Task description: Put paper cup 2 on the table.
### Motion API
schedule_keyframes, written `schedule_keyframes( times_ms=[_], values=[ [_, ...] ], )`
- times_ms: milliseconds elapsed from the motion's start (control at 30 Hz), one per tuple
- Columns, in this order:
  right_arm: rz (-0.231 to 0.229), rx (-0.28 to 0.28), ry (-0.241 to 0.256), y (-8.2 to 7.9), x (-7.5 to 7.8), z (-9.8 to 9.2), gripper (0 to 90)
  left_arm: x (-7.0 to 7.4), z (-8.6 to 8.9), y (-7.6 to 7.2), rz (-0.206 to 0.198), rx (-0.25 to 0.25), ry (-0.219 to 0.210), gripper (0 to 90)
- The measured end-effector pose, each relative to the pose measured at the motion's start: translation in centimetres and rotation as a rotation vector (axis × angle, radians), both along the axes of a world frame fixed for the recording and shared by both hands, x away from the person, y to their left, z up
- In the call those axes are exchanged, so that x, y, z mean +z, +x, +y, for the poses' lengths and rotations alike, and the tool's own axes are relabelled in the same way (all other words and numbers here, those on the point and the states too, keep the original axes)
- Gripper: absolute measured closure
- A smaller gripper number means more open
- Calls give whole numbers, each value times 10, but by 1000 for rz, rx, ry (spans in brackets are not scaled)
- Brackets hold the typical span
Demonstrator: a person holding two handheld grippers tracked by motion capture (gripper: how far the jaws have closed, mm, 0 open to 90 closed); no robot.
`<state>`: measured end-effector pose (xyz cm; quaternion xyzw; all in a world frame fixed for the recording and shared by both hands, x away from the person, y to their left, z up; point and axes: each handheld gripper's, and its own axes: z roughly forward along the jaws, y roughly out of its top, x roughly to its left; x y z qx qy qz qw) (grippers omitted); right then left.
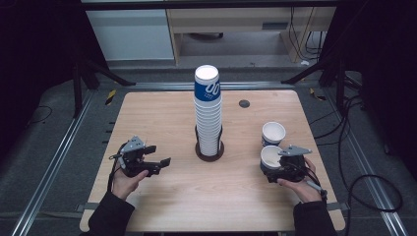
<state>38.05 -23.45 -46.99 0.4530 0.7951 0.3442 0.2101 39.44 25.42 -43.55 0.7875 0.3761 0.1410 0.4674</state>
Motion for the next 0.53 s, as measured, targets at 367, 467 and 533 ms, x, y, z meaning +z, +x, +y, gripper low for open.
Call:
schedule_keyframes(
  times_ms=[367, 467, 533],
  values=[
    [-13, -15, 19, -23, 2, -10, 39, -1, 5, 2, 6, 13, 0, 170],
    [-18, -20, 24, -28, 3, -14, 38, -1, 5, 2, 7, 12, 2, 168],
    [-17, -28, 32, -32, 4, -16, 38, -1, 5, 2, 8, 14, 3, 168]
  ],
)
